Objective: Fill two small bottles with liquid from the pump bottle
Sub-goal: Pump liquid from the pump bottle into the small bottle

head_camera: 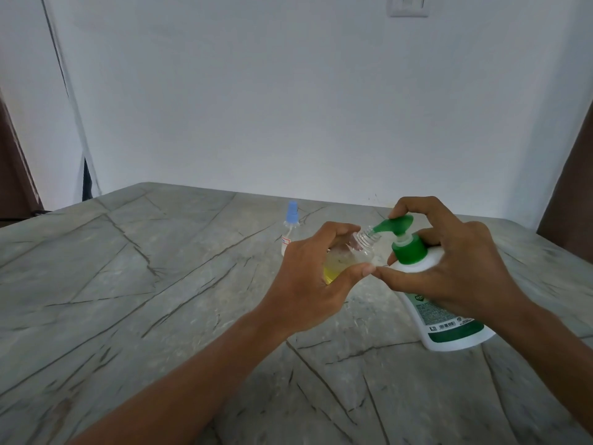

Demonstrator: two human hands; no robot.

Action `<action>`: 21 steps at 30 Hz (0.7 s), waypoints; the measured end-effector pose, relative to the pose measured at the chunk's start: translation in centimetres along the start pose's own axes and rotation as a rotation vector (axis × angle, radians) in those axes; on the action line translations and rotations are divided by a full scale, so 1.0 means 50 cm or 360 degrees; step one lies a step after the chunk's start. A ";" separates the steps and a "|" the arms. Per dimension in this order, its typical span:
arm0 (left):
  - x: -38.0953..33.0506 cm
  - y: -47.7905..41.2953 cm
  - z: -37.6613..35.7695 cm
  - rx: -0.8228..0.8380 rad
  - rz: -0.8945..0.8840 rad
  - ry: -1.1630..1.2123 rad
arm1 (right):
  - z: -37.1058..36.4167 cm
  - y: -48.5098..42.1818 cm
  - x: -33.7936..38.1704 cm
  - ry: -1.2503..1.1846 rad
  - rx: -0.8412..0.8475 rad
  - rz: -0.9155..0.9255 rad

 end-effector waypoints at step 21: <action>0.004 -0.003 0.006 -0.0010 -0.0014 -0.0033 | -0.002 -0.001 -0.008 0.0036 0.0048 -0.0111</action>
Point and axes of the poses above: each hand's wrist, its own y-axis away from the middle knuckle, its own z-axis out of the back of the hand, x = y × z, the point moved 3 cm from there along -y, towards the middle knuckle, and after that the axes turned 11 degrees about -y, right-handed, at the moved point
